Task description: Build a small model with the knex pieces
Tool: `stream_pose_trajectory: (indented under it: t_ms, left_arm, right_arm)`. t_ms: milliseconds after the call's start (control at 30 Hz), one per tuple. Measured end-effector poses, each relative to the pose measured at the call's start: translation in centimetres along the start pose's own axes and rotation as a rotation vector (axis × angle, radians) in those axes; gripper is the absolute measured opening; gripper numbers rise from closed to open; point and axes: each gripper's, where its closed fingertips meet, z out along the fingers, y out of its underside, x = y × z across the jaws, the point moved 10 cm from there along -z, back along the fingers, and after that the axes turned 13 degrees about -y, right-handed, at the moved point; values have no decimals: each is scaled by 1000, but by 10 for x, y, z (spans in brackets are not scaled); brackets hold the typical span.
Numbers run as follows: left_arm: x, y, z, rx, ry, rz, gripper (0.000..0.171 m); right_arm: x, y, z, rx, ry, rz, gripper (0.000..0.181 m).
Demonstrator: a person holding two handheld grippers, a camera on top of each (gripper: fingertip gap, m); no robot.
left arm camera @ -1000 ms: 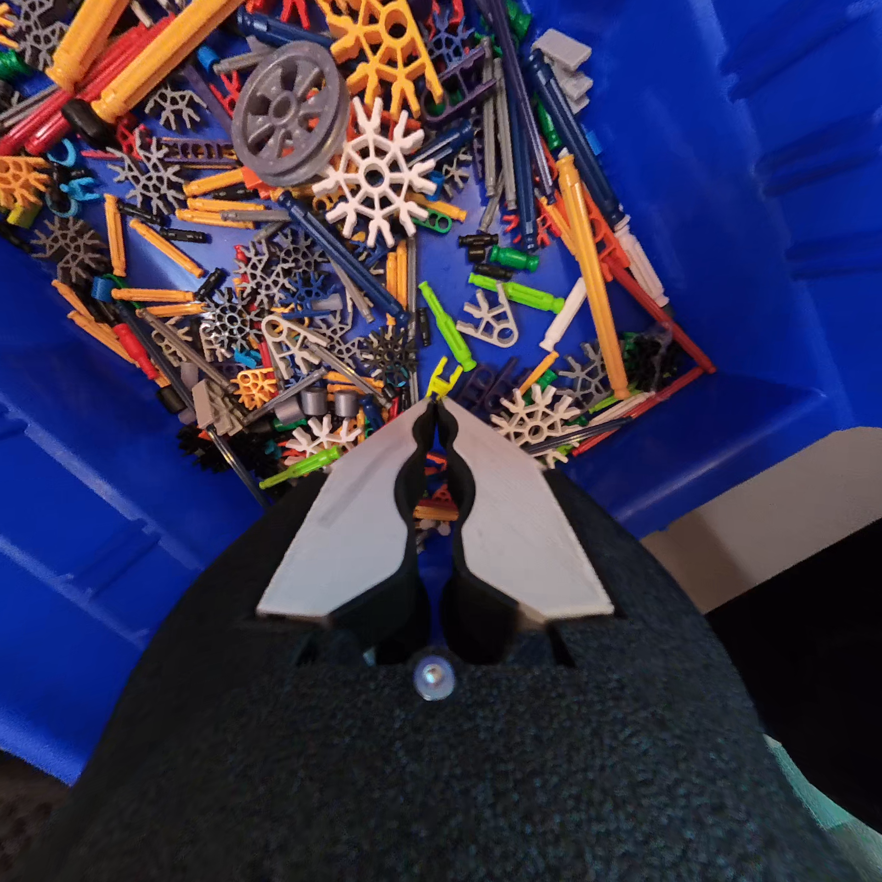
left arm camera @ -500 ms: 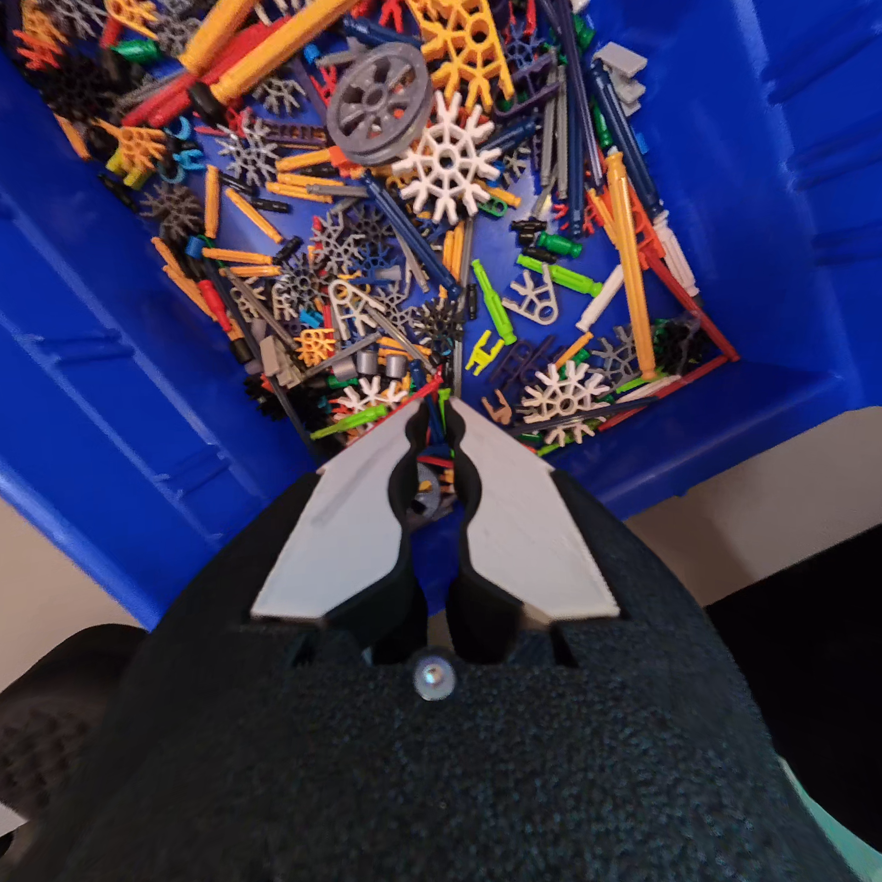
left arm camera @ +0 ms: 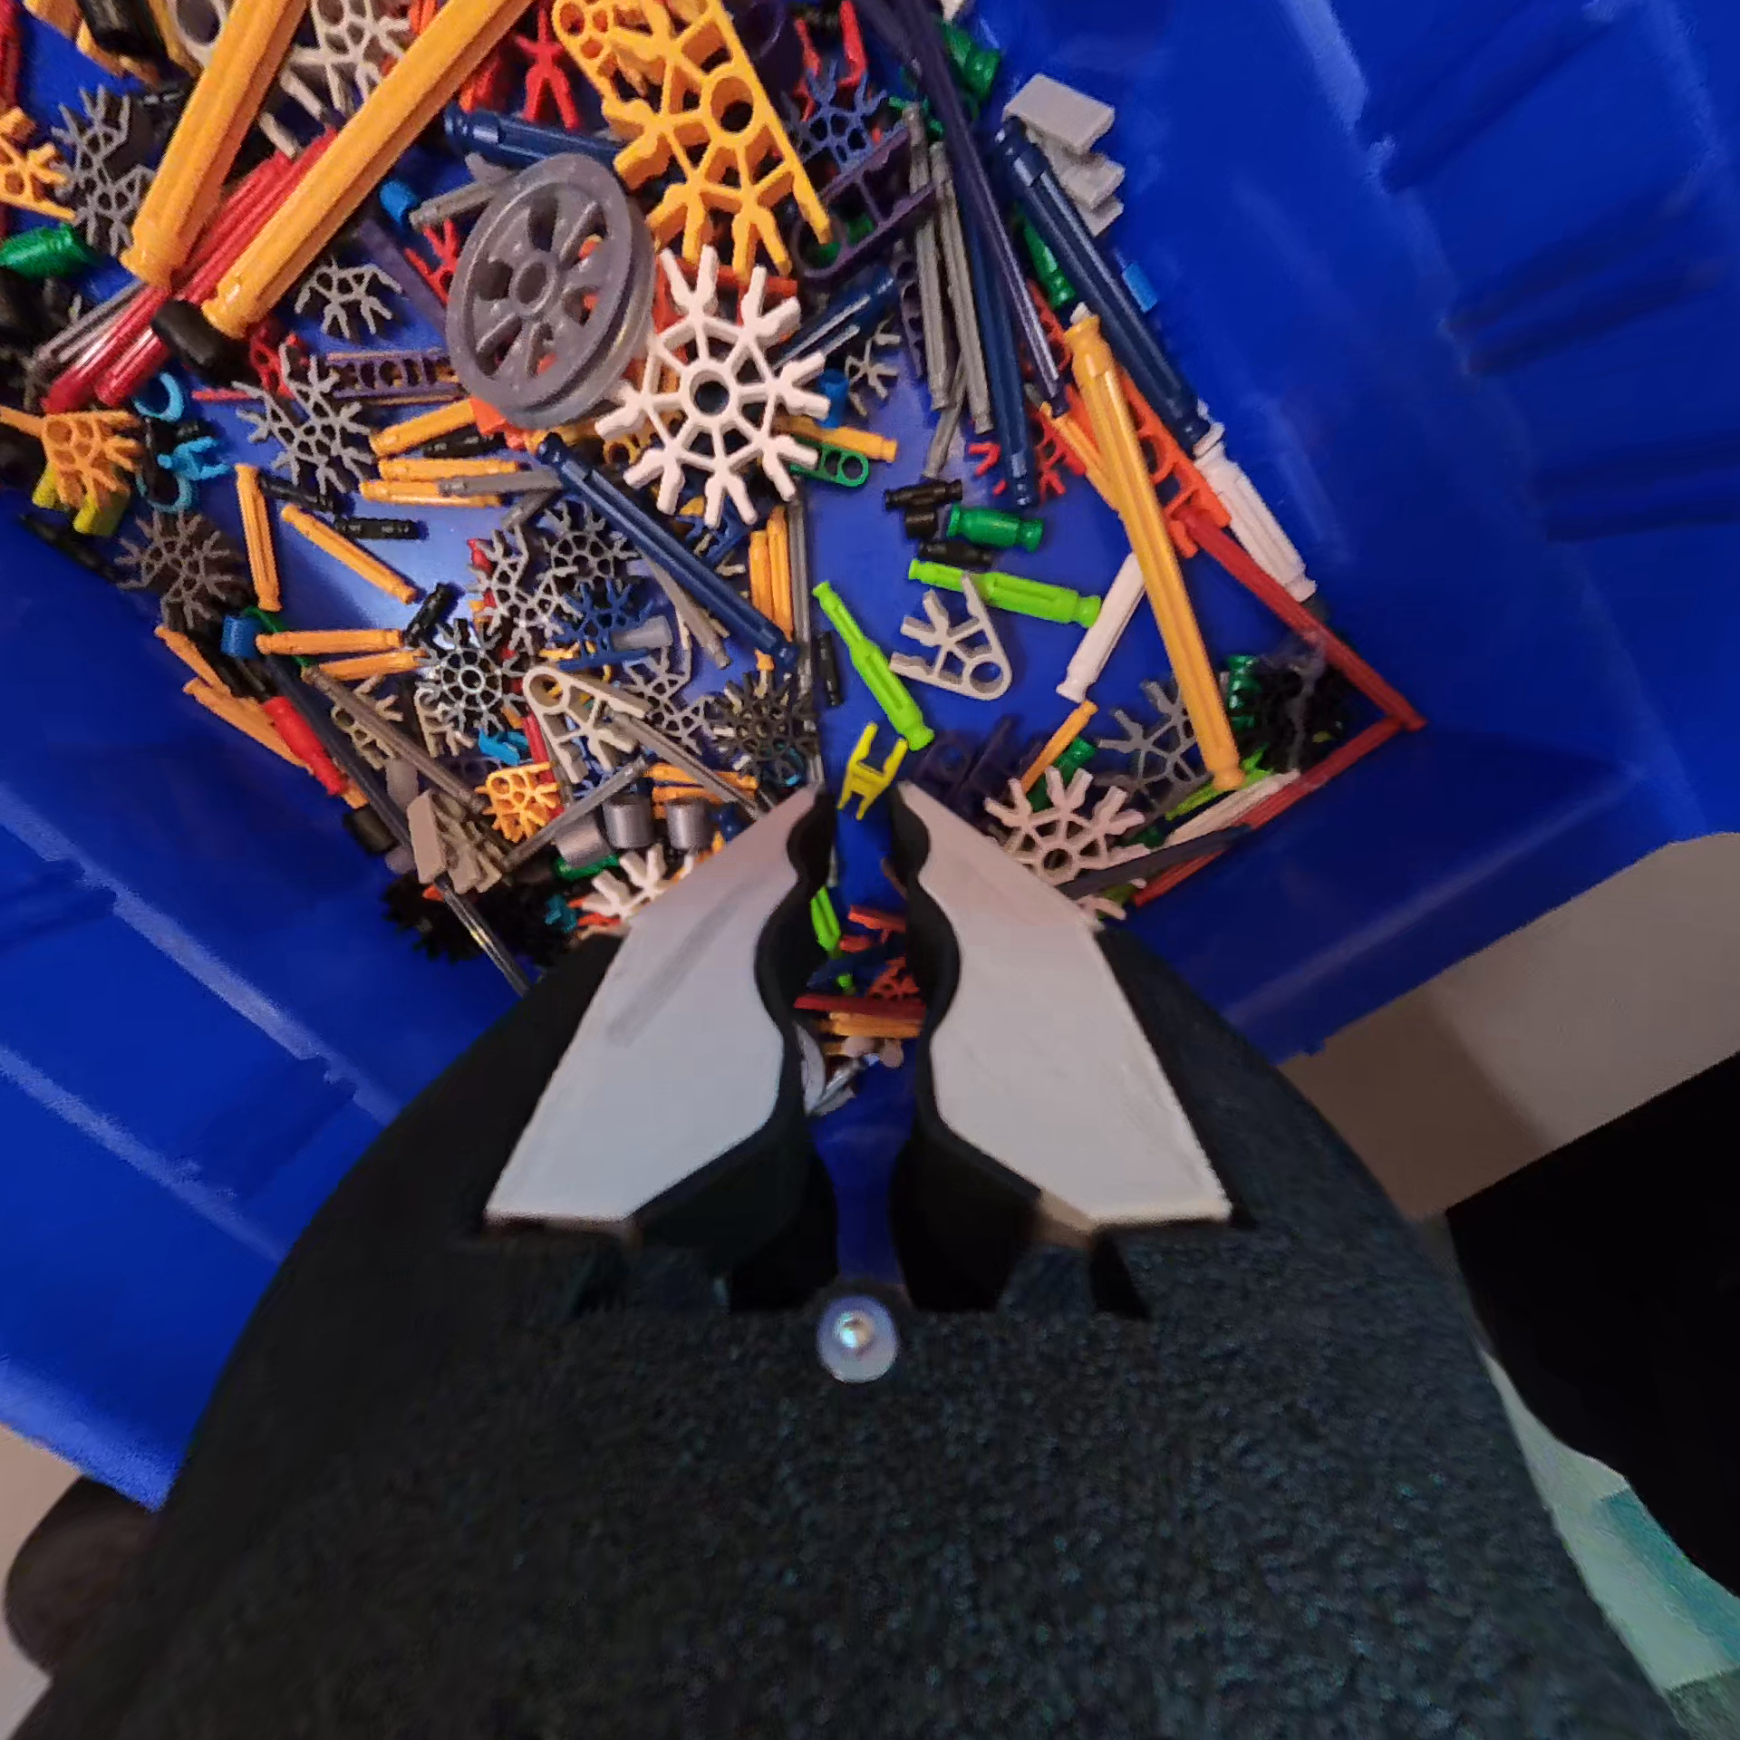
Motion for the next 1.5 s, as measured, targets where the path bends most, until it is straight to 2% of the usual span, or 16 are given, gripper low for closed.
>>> stream_pose_trajectory:
  t_ms: [233, 367, 600, 733, 900, 1067, 1233, 1333, 1433, 1500]
  left_arm:
    - [0, -3, 6, 6, 54, -6, 11]
    - [-1, -3, 8, 10, 36, -20, 4]
    - [2, -3, 1, 52, 13, -16, 2]
    - [-2, 0, -15, 90, -1, -48, 2]
    - [8, -20, -67, 292, 43, -81, 2]
    - [56, -65, -117, 538, 168, 30, 2]
    - [118, -100, -130, 643, 336, 151, 2]
    - [154, -117, -119, 647, 411, 156, 2]
    - [183, -130, -93, 588, 408, 145, 2]
    - [194, -134, -74, 545, 358, 164, 2]
  right_arm:
    - [0, 0, 0, 1, 0, 1, 30]
    - [0, 0, 0, 1, -1, 4, 30]
    - [0, 0, 0, 1, -1, 5, 30]
    - [0, 0, 0, 1, -1, 4, 30]
    - [1, 0, 0, 1, -1, 5, 30]
    - [1, 0, 0, 0, -3, 6, 30]
    - [0, 0, 0, 0, 1, 1, 30]
    - [0, 0, 0, 1, 3, -4, 30]
    - [0, 0, -1, 6, 4, -7, 30]
    - [-1, 0, -1, 6, 4, -10, 30]
